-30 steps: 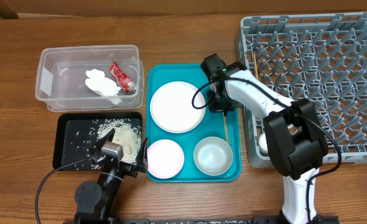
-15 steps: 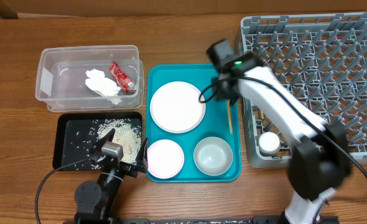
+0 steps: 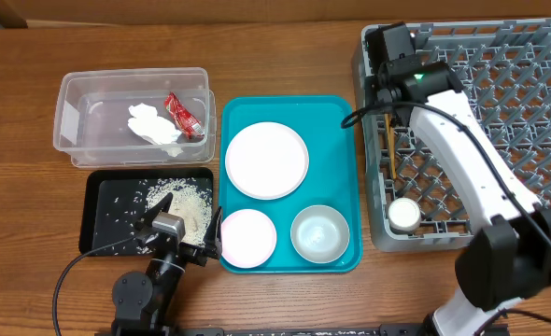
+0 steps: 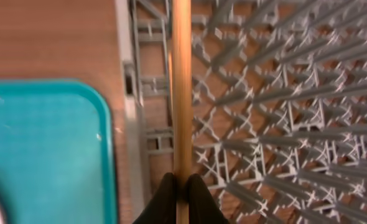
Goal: Sort waste into correct bins and load items into the dishwasher
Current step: 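Carry the second chopstick into the dish rack with the right gripper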
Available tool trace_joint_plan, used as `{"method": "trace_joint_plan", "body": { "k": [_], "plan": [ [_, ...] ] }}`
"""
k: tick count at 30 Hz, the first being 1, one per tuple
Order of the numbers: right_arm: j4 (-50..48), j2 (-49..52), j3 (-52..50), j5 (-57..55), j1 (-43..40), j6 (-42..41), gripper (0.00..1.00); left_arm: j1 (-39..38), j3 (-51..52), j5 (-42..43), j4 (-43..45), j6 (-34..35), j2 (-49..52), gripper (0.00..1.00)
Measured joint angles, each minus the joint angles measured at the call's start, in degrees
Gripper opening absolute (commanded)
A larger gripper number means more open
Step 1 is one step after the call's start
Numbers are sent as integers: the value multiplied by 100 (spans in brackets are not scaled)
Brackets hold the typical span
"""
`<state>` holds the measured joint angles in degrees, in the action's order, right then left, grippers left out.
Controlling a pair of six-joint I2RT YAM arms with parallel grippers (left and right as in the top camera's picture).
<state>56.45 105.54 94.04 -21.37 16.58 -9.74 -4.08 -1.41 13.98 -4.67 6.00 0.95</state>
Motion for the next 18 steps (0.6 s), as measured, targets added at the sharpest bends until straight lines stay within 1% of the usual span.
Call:
{"method": "trace_joint_plan", "body": {
  "k": [1, 2, 5, 7, 10, 14, 15, 16, 18],
  "plan": [
    [46, 76, -13, -4, -7, 0, 30, 0, 0, 0, 0, 2, 0, 100],
    [92, 140, -31, -13, -9, 50, 32, 0, 0, 0, -2, 2, 0, 100],
    [321, 227, -55, -4, 9, 55, 34, 0, 0, 0, 0, 2, 0, 100],
    [490, 216, -37, 4, 44, 13, 38, 0, 0, 0, -2, 2, 0, 100],
    [857, 136, 28, 240, 214, -61, 39, 0, 0, 0, -2, 2, 0, 100],
    [1178, -256, 83, 1051, 625, -120, 40, 0, 0, 0, 0, 2, 0, 100],
    [1255, -376, 92, 1294, 723, -136, 45, 0, 0, 0, 2, 0, 0, 100],
    [1342, -494, 116, 1543, 826, -170, 47, 0, 0, -2, 0, 2, 0, 100],
    [1532, -688, 177, 2004, 1023, -179, 49, 0, 0, 0, 0, 2, 0, 100]
  ]
}}
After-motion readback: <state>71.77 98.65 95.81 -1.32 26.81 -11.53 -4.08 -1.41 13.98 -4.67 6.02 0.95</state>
